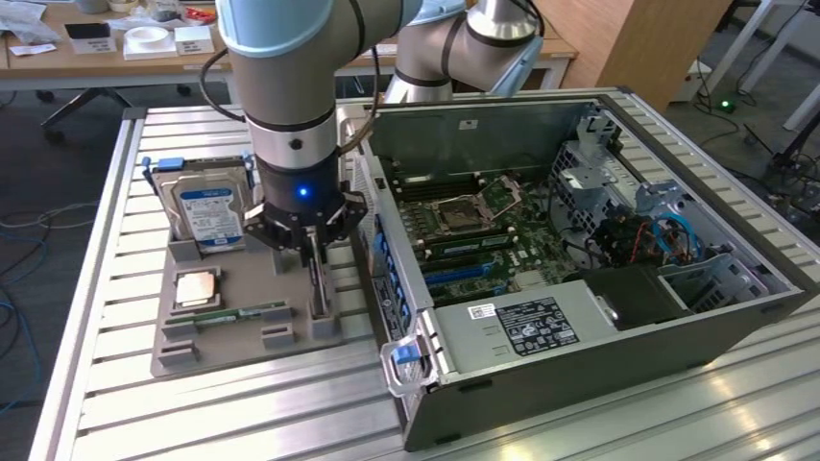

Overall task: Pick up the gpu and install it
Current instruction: 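Pick up the gpu and move the gpu toward the slot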

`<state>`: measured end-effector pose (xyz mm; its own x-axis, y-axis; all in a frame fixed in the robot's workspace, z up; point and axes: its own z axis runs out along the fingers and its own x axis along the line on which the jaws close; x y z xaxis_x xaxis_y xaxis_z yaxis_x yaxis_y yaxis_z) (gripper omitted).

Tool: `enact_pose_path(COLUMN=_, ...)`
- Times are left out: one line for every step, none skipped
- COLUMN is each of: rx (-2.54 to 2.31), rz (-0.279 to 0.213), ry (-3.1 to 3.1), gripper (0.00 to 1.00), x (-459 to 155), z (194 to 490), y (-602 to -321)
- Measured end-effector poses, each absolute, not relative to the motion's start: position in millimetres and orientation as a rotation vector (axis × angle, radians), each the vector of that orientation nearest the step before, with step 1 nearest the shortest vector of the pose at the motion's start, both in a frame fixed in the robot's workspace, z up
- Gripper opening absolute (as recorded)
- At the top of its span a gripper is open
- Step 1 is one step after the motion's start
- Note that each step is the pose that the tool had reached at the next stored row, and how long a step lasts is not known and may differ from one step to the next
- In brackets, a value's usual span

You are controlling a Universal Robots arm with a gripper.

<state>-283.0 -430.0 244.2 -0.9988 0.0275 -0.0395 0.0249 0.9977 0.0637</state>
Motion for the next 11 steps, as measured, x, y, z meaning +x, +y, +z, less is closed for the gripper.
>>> enact_pose_path(rx=0.041, rz=0.098, ry=3.099, gripper=0.27, x=-283, z=246, y=-430)
enact_pose_path(rx=0.041, rz=0.098, ry=3.099, gripper=0.27, x=-283, z=248, y=-430)
enact_pose_path(rx=0.041, rz=0.098, ry=3.099, gripper=0.27, x=-283, z=250, y=-430)
enact_pose_path(rx=0.041, rz=0.098, ry=3.099, gripper=0.27, x=-283, z=256, y=-430)
enact_pose_path(rx=0.041, rz=0.098, ry=3.099, gripper=0.27, x=-283, z=262, y=-430)
enact_pose_path(rx=0.041, rz=0.098, ry=3.099, gripper=0.27, x=-283, z=264, y=-430)
enact_pose_path(rx=0.041, rz=0.099, ry=3.099, gripper=0.27, x=-283, z=265, y=-430)
enact_pose_path(rx=0.041, rz=0.099, ry=3.099, gripper=0.27, x=-283, z=266, y=-430)
enact_pose_path(rx=0.041, rz=0.099, ry=3.099, gripper=0.27, x=-283, z=267, y=-430)
enact_pose_path(rx=0.041, rz=0.099, ry=3.099, gripper=0.27, x=-283, z=267, y=-430)
enact_pose_path(rx=0.041, rz=0.099, ry=3.099, gripper=0.27, x=-283, z=268, y=-430)
